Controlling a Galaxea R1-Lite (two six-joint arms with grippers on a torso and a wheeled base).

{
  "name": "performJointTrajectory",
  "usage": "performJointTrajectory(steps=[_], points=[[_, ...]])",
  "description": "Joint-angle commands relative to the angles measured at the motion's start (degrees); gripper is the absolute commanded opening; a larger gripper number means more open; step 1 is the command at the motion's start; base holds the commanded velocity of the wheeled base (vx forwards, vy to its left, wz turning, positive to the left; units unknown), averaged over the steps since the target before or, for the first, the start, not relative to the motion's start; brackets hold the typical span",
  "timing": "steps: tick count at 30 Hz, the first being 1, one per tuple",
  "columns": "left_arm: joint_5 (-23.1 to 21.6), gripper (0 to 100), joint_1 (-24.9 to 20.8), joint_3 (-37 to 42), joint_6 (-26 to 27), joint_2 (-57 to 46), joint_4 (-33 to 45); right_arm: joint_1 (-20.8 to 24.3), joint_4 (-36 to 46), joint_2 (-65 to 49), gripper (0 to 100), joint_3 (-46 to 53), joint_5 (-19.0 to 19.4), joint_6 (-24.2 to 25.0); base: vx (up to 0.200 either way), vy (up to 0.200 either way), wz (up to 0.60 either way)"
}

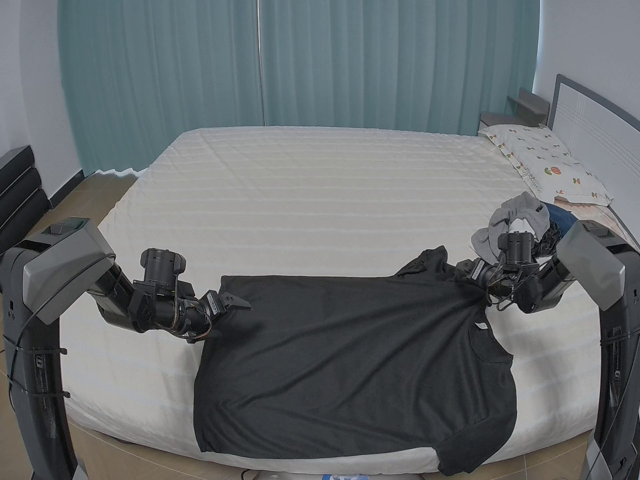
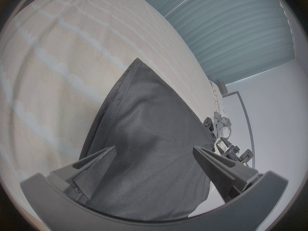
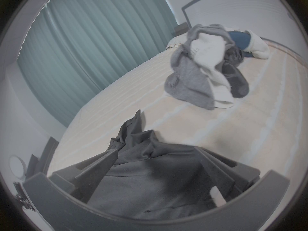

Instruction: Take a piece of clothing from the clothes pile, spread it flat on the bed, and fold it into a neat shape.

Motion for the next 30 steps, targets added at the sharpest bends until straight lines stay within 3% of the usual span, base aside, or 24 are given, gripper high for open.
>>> performJointTrajectory(steps=[1,8,19,20,30], points=[[0.1,100,0.0,0.0,0.0,0.1,0.0,2.6,-0.6,5.3,100,-3.4,-2.7,-2.4,0.0,0.0,0.0],[0.1,100,0.0,0.0,-0.1,0.1,0.0,1.6,-4.9,7.0,100,-5.4,-2.9,-3.9,0.0,0.0,0.0],[0.1,100,0.0,-0.1,0.0,0.2,-0.1,1.4,-5.3,8.9,100,-6.4,-2.9,-4.1,0.0,0.0,0.0],[0.1,100,0.0,-0.1,-0.1,0.2,-0.1,1.3,-5.3,8.9,0,-6.4,-2.9,-4.1,0.0,0.0,0.0],[0.9,100,0.0,-1.2,-0.1,0.8,-0.1,0.4,-11.1,9.2,0,-8.7,-2.8,-1.8,0.0,0.0,0.0]])
